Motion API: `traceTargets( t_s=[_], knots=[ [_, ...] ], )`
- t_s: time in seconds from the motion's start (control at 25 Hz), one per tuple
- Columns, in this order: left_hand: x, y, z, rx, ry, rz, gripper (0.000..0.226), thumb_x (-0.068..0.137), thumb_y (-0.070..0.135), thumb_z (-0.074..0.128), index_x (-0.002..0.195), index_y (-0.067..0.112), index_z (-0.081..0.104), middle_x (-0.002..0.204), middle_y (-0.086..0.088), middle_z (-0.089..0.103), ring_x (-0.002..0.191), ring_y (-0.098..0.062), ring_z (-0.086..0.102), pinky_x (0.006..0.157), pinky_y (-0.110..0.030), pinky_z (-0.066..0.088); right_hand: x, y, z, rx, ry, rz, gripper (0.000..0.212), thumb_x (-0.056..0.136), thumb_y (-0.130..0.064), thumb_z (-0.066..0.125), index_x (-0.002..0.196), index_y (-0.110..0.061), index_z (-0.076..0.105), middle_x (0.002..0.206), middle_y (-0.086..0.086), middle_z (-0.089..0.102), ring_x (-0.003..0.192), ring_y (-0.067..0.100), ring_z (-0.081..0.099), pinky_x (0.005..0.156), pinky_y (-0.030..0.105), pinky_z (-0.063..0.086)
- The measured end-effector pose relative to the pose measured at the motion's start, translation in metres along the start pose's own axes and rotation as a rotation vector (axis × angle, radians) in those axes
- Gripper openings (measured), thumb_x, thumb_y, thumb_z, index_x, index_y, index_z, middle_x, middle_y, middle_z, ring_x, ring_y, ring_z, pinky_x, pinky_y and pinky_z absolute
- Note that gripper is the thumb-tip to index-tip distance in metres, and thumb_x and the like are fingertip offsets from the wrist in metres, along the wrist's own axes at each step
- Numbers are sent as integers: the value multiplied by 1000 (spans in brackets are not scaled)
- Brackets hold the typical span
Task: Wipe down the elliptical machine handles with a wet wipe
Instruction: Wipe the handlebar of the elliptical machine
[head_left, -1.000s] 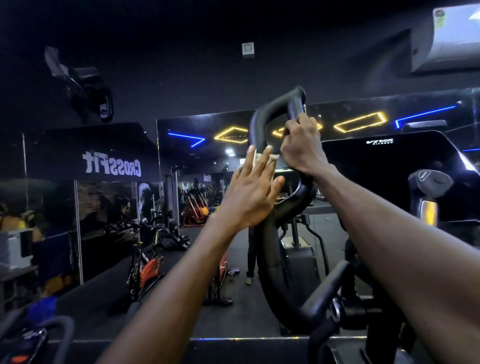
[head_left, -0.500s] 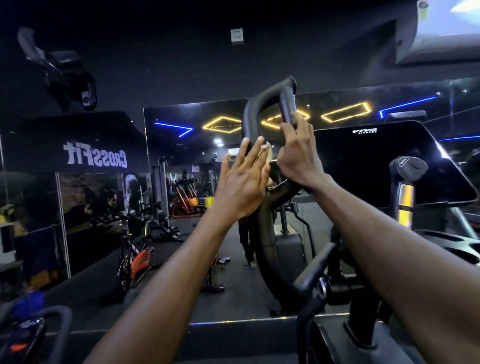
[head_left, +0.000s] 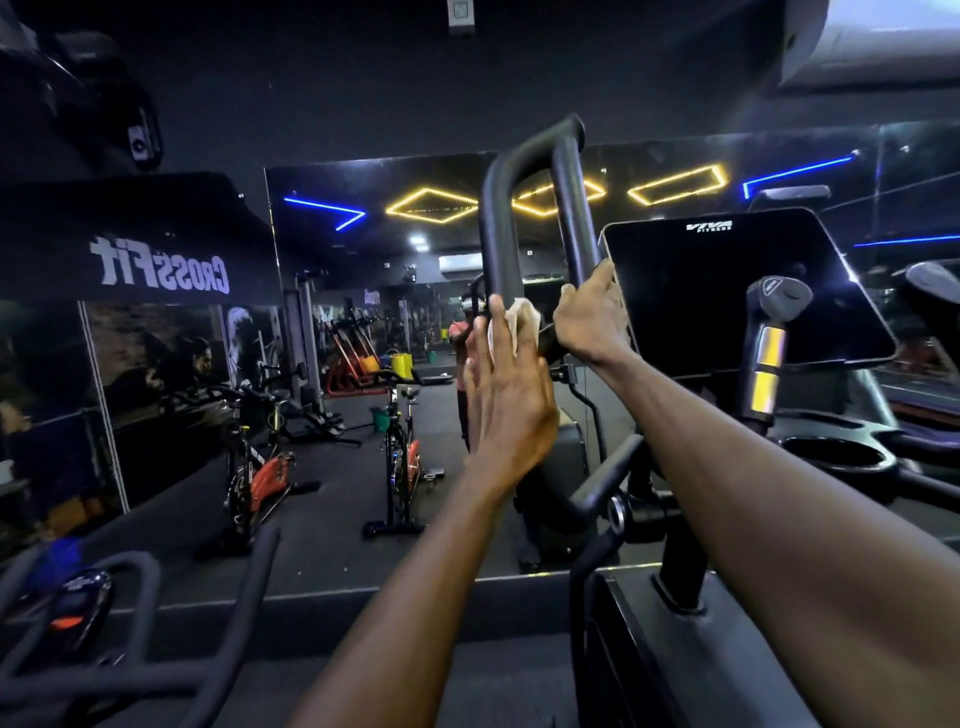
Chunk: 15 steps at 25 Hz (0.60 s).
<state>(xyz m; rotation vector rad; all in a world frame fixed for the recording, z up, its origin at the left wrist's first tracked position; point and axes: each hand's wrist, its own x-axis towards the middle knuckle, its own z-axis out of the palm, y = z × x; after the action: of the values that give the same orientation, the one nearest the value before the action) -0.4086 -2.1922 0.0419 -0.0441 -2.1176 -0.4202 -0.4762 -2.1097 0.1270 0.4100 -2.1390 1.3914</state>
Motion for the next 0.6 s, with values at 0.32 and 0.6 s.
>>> traceTargets(
  t_s=[0.32, 0.6],
  knots=[
    [-31, 9, 9, -323, 25, -232, 59, 106, 40, 20, 157, 19, -3, 155, -18, 27, 102, -13, 52, 75, -13, 42, -16, 1, 3, -4, -35, 122, 60, 96, -27, 40, 147, -12, 13, 138, 21, 43, 119, 39, 48, 89, 44, 35],
    [-25, -9, -2, -1224, -104, -749, 69, 105, 48, 19, 109, -5, 64, 78, -16, 69, 69, -29, 68, 56, -29, 56, -19, 0, 0, 48, -103, 111, 57, 96, -24, 40, 144, -18, 10, 115, 13, 36, 88, 23, 49, 75, 43, 41]
  ],
)
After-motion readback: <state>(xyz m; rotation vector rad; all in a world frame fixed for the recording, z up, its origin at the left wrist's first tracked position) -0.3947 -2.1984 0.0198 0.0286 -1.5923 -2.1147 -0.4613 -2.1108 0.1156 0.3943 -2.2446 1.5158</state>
